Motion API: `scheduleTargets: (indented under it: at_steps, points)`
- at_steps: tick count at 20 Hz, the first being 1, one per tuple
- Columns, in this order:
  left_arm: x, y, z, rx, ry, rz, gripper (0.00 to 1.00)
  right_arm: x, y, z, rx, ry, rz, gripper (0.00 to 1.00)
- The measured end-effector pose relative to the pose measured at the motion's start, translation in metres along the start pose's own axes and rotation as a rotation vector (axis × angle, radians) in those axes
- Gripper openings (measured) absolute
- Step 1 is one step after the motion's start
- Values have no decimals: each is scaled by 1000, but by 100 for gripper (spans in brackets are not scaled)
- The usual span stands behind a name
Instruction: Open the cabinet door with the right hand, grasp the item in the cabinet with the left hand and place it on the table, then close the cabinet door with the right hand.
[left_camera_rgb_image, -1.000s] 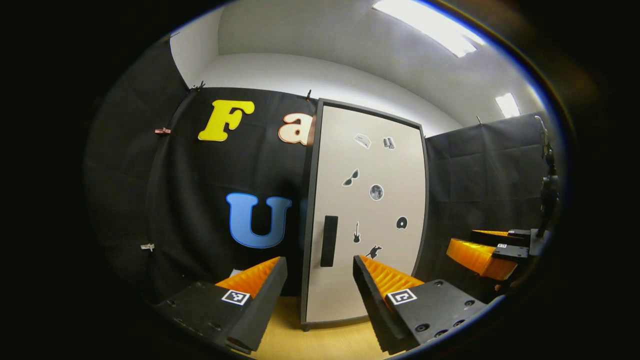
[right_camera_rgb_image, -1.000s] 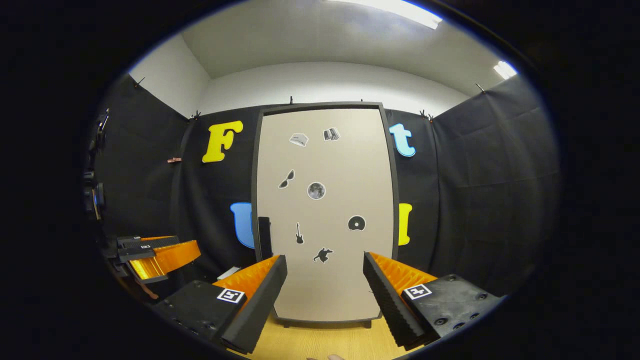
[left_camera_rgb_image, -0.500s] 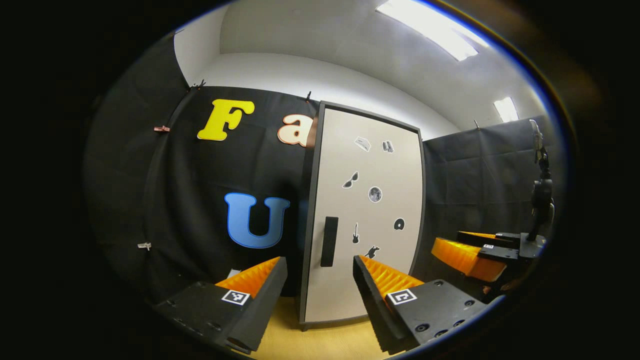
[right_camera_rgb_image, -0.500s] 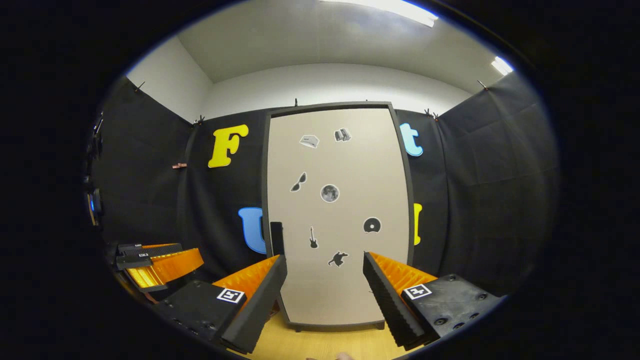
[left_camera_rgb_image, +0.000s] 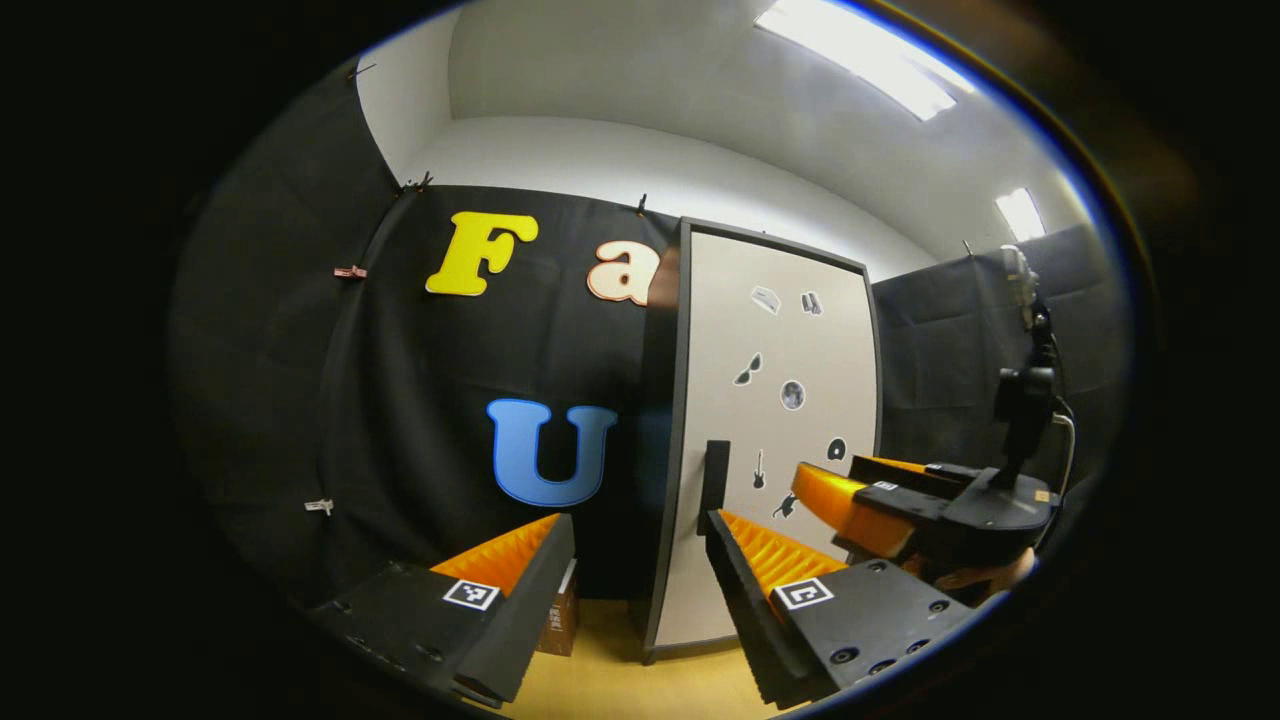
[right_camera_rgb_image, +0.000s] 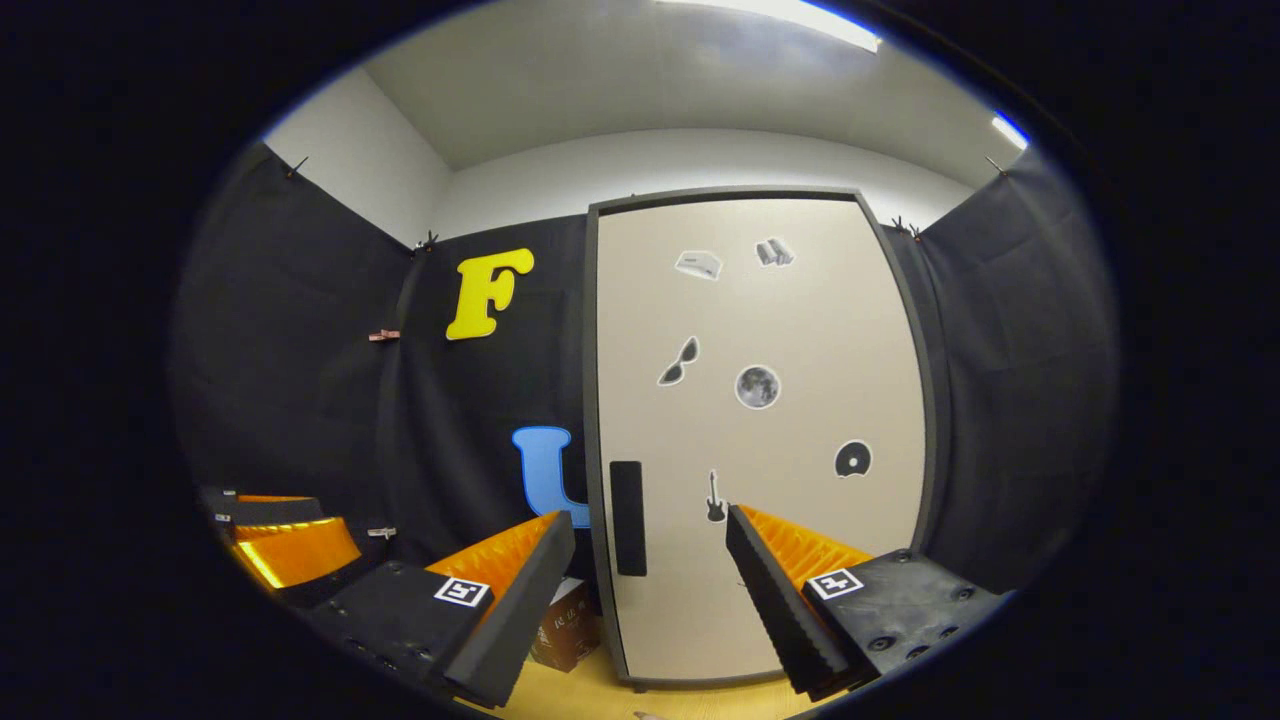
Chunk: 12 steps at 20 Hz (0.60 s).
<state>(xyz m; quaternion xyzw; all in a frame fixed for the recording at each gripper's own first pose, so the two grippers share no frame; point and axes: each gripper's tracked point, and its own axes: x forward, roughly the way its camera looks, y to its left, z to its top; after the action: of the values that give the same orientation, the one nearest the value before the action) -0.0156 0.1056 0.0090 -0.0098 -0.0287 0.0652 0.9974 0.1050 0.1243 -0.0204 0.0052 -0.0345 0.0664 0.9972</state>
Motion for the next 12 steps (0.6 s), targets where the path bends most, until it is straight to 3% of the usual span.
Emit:
scheduleTargets:
  at_steps: [3, 6, 9, 12]
  points:
    - [4, 19, -5, -4, 5, 27, 84, 29, 13, -16, -29, 13, -8, 99]
    - [8, 38, -7, 2, 2, 45, 84, 64, 12, -27, -27, 4, -61, 92]
    - [12, 60, -12, -38, -4, 63, 84, 95, 6, -41, 13, 21, -118, 90]
    - [16, 84, -19, -64, -4, 89, 84, 117, 1, -59, 32, 54, -159, 79]
